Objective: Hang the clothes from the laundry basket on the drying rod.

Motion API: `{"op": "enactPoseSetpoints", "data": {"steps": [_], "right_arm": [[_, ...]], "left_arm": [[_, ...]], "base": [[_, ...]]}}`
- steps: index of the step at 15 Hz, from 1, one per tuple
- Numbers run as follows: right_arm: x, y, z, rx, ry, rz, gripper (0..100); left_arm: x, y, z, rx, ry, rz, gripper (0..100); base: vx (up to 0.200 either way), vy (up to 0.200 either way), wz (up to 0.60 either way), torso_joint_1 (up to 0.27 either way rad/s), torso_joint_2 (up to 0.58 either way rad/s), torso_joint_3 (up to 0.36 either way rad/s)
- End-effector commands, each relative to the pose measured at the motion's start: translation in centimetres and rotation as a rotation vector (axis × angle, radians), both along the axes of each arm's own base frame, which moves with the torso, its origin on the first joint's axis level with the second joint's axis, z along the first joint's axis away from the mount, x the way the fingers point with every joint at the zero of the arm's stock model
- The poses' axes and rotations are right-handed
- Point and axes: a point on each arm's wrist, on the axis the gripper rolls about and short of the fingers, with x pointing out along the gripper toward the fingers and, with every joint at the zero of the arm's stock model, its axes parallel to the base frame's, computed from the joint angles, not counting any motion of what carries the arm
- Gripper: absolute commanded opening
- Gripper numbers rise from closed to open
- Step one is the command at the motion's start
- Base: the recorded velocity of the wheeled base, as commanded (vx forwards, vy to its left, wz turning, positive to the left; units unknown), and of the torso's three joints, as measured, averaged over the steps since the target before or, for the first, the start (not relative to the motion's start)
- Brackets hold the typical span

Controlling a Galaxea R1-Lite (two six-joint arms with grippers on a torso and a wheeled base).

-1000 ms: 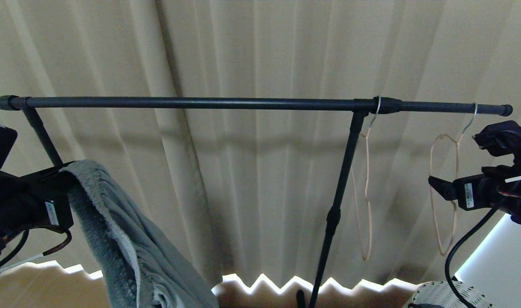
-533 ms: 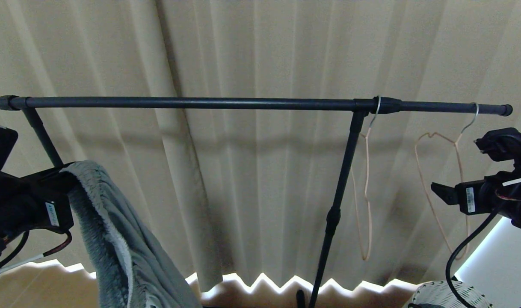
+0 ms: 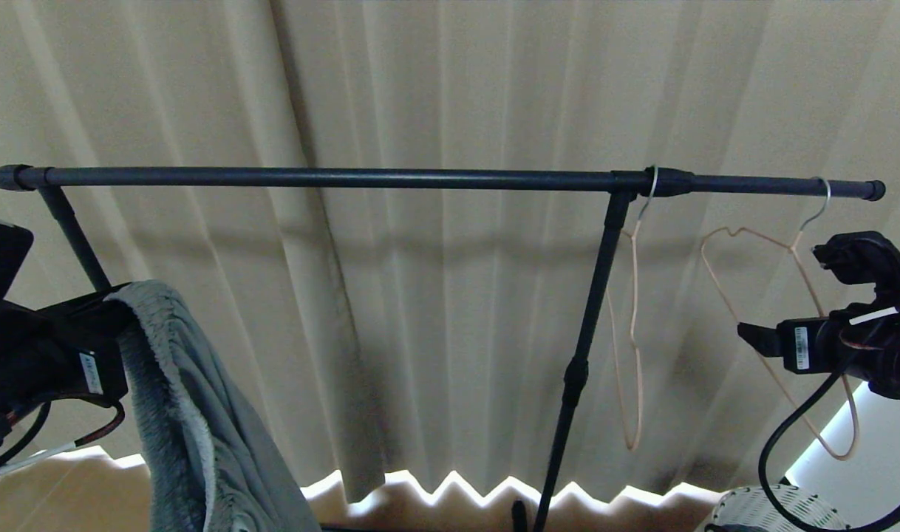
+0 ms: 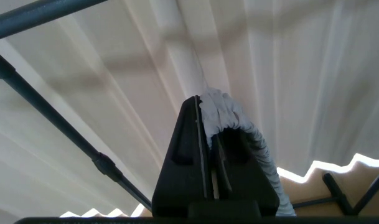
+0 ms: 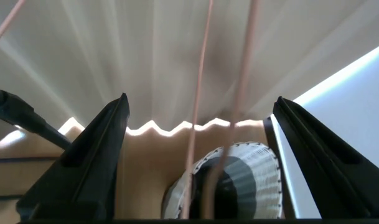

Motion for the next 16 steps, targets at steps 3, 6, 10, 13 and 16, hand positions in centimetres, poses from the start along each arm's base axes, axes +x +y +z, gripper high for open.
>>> {"op": "enactPoseSetpoints", "data": {"steps": [3,6,10,13,16], "right_arm": [[0.37,0.04,-0.61,0.009,0.022,-0.005,100],[0.64,0.05,-0.94,0.013,0.035,-0.007,100],[0.88,0.06,-0.84,0.014,0.03,-0.006,0],[0.78,-0.02,-0.76,0.013,0.027,-0.01,0],[0.78,-0.02,-0.69,0.013,0.024,-0.01,0]], "left_arm": [[0.01,-0.03,-0.01,0.0,0.0,-0.001,0],[0.01,-0.03,-0.05,0.0,0.002,-0.001,0],[-0.02,-0.02,0.02,0.0,-0.001,-0.001,0],[0.06,-0.03,0.01,0.0,0.0,-0.001,0],[0.08,-0.04,-0.05,0.001,0.003,-0.001,0]], "base": [[0.0,0.0,0.0,0.0,0.0,0.0],[0.0,0.0,0.0,0.0,0.0,0.0],[0.0,0.0,0.0,0.0,0.0,0.0],[0.0,0.0,0.0,0.0,0.0,0.0],[0.0,0.0,0.0,0.0,0.0,0.0]]}}
